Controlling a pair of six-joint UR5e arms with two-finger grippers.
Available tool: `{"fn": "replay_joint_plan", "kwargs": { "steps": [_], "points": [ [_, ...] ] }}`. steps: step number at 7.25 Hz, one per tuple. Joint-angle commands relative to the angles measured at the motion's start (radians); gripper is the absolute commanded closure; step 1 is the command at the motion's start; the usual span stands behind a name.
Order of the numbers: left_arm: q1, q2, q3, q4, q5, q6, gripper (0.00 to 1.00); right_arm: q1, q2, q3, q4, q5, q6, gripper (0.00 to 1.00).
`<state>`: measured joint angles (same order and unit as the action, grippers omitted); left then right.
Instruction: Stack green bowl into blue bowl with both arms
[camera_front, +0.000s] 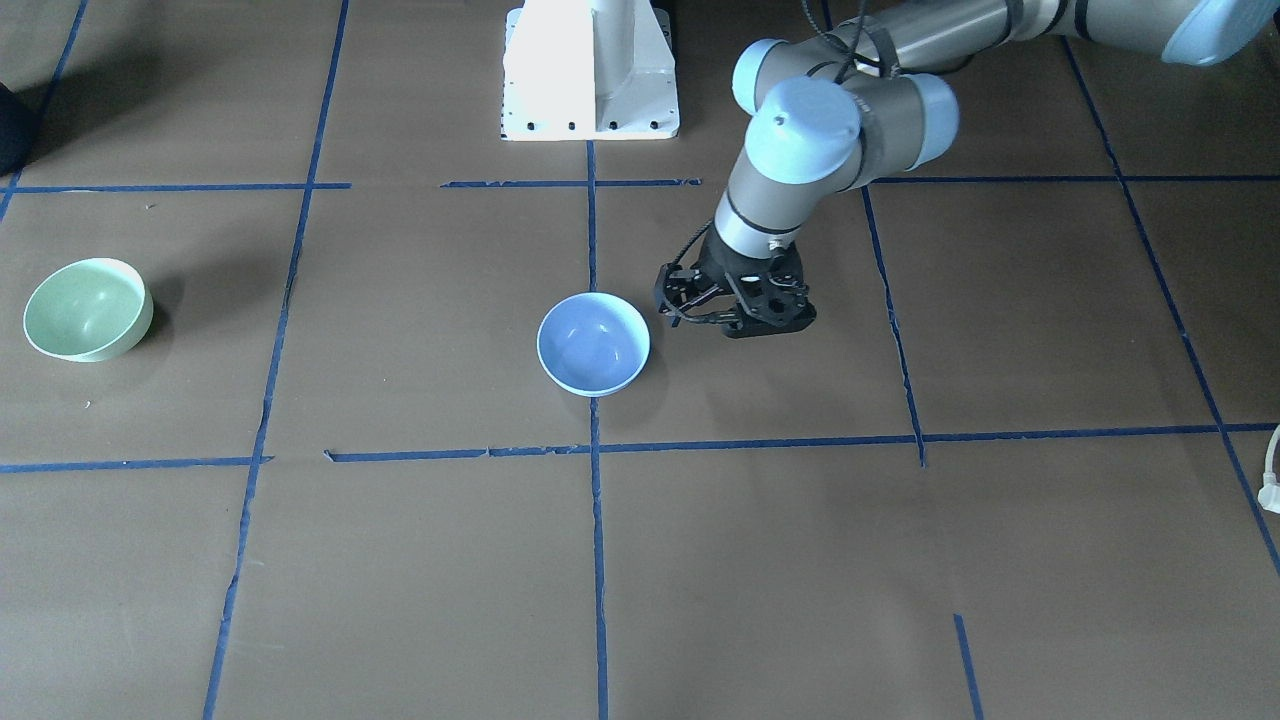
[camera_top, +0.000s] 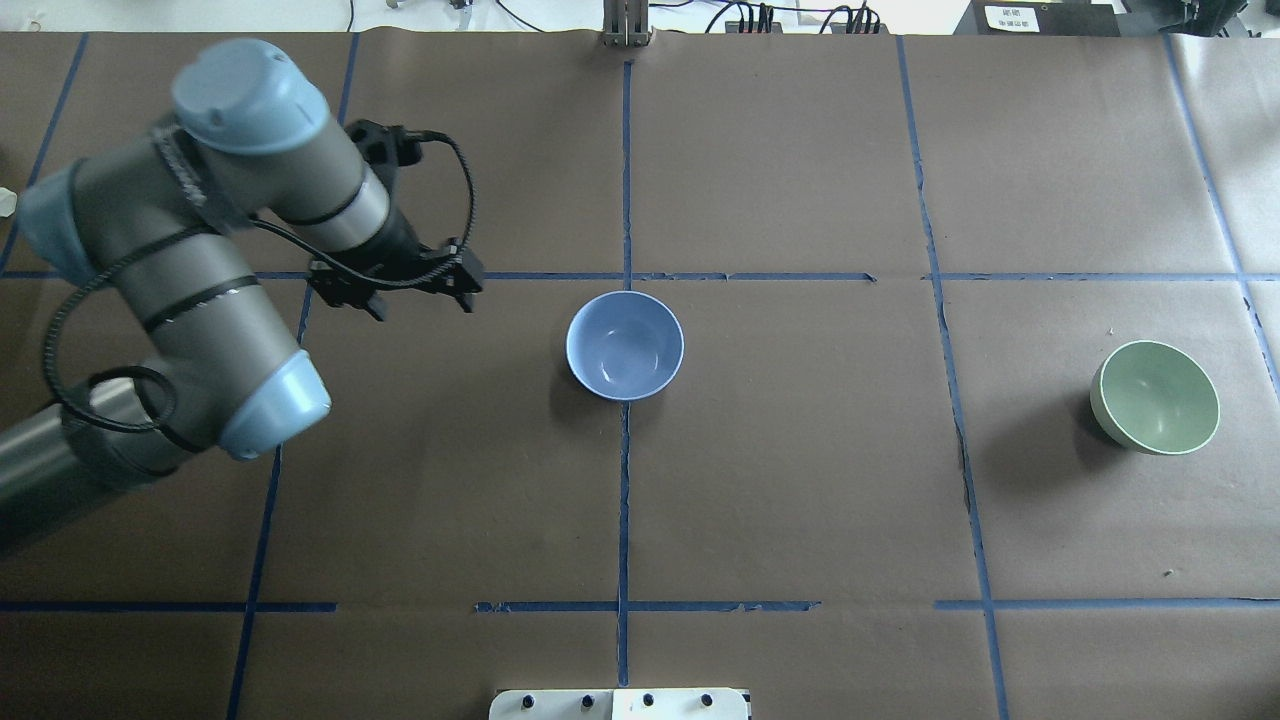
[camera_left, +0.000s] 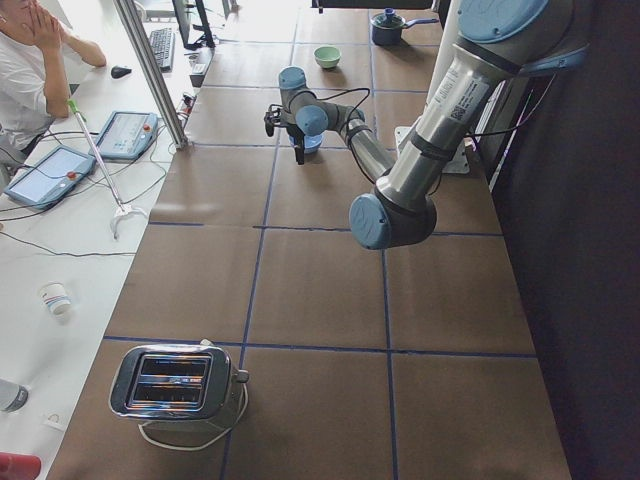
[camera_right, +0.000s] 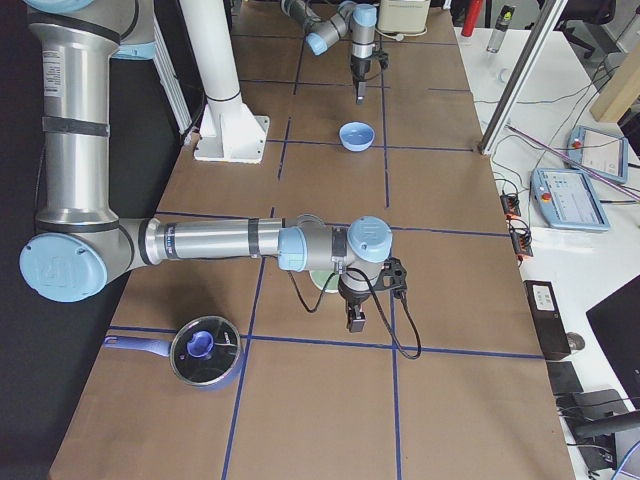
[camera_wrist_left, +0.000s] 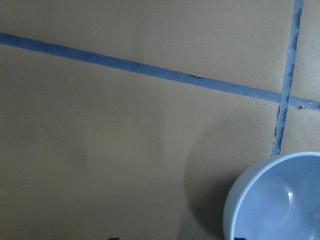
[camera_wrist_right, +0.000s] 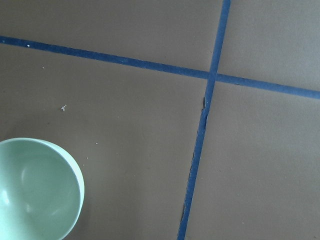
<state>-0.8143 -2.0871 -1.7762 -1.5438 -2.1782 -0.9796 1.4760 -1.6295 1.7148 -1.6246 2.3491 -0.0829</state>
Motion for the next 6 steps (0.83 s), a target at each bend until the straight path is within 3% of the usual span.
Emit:
{"fn": "replay_joint_plan", "kwargs": {
  "steps": [1, 2, 3, 4, 5, 6],
  "points": [
    [-0.255, 0.212, -0.085, 0.157, -0.038, 0.563, 0.00, 0.000, 0.026, 0.006, 0.000, 0.001, 0.002, 0.00],
    [-0.404, 0.311, -0.071, 0.154, -0.052, 0.770, 0.00, 0.000, 0.031, 0.022, 0.000, -0.001, -0.001, 0.00],
    [-0.527, 0.400, -0.039, 0.156, -0.124, 0.944, 0.00, 0.001, 0.037, 0.061, -0.006, -0.004, 0.003, 0.00],
    [-0.624, 0.473, 0.004, 0.150, -0.179, 1.064, 0.00, 0.001, 0.037, 0.093, -0.015, -0.004, 0.011, 0.00],
    [-0.653, 0.498, 0.008, 0.151, -0.234, 1.100, 0.00, -0.003, -0.028, 0.123, 0.012, -0.001, 0.157, 0.00],
    [-0.654, 0.504, 0.009, 0.145, -0.236, 1.101, 0.00, -0.035, -0.140, 0.100, 0.220, -0.005, 0.217, 0.00]
  ]
}}
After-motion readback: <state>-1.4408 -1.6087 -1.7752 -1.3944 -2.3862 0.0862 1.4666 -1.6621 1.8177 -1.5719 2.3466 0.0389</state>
